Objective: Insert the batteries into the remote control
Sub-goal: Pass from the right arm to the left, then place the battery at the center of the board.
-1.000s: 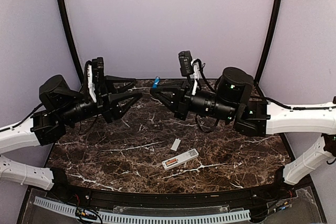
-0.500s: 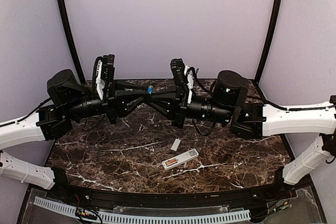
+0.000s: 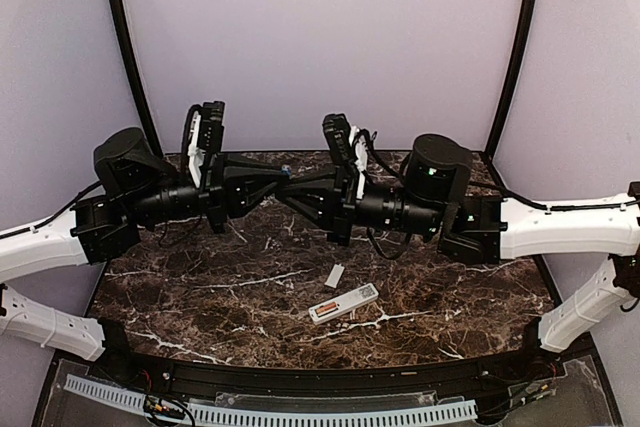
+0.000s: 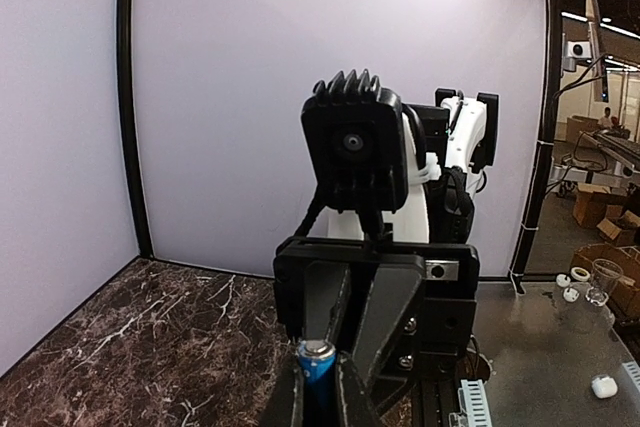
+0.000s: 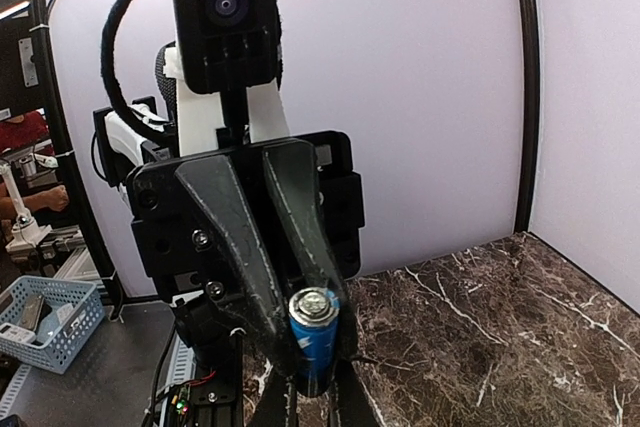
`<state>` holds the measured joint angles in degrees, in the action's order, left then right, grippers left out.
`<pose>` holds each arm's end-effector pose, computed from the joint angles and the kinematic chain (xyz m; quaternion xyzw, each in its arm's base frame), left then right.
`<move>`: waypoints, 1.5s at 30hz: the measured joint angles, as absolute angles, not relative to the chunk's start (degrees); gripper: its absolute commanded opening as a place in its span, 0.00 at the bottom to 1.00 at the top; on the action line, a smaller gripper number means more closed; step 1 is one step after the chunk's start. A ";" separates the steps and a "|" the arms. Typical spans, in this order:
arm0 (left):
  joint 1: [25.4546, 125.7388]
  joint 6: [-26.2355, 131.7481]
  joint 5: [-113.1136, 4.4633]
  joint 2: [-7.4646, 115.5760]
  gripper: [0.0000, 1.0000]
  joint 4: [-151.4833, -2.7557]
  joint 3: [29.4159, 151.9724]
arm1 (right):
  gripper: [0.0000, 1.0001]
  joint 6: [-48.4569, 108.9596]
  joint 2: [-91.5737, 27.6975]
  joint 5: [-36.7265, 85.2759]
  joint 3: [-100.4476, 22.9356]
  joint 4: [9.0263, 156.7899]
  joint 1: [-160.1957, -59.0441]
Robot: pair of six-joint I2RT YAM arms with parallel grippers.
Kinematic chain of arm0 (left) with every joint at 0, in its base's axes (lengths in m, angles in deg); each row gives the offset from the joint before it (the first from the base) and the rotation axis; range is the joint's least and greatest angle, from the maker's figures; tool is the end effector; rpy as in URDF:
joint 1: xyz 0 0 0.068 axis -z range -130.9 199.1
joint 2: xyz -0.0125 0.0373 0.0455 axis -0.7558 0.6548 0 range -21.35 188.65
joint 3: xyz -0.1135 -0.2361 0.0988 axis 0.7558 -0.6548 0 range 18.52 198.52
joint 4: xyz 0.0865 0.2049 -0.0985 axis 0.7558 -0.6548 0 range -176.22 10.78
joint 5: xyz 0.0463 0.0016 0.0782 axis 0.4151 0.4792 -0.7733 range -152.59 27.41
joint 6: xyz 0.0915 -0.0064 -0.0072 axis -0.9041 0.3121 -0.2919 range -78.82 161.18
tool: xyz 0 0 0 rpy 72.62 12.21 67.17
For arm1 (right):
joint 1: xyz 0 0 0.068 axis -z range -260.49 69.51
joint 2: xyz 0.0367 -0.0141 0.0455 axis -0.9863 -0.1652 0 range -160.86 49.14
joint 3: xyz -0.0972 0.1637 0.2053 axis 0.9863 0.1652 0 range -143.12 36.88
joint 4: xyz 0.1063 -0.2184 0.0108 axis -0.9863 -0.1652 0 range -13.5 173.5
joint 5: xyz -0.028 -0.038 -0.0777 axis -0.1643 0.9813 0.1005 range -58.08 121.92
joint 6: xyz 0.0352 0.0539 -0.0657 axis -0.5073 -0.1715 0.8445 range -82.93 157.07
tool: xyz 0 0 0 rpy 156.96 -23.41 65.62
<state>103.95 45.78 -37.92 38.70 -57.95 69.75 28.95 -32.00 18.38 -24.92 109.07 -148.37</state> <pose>0.1226 -0.2342 0.4055 0.4105 0.4833 -0.4938 0.5951 0.1193 0.3446 0.3804 -0.4064 0.5312 0.5172 0.5340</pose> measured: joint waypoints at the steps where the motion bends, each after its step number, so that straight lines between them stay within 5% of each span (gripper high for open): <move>1: 103.95 45.71 -37.90 38.72 0.00 -58.14 69.90 | 0.00 28.92 -32.00 18.40 -24.94 109.07 -148.37; 5: 103.95 45.69 -37.88 38.72 0.00 -58.67 70.03 | 0.00 29.06 -32.00 18.42 -25.03 108.76 -148.37; 9: 103.95 45.27 -38.27 38.70 0.00 -59.72 70.14 | 0.39 29.23 -32.00 18.75 -25.27 107.43 -148.37; 14: 104.01 43.85 -42.90 38.85 0.00 -65.81 71.78 | 0.55 29.75 -31.37 21.37 -26.04 100.50 -148.46; 21: 103.86 42.65 -52.30 42.20 0.00 -77.64 72.50 | 0.58 25.43 -20.50 29.50 -22.63 86.05 -147.50; 28: 102.75 43.68 -59.12 60.10 0.00 -91.74 72.63 | 0.57 16.97 -10.49 38.44 -17.16 76.52 -143.87; 38: 101.74 45.62 -57.53 77.89 0.00 -98.32 74.01 | 0.57 11.85 -15.22 40.52 -15.20 69.57 -141.46; 45: 100.87 45.91 -55.06 79.16 0.00 -97.77 75.21 | 0.54 9.93 -21.55 34.29 -15.13 66.20 -133.46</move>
<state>100.87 45.91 -55.06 79.16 -97.77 75.21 9.93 -21.55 34.29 -15.13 66.20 -133.46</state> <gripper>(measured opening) 0.062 0.544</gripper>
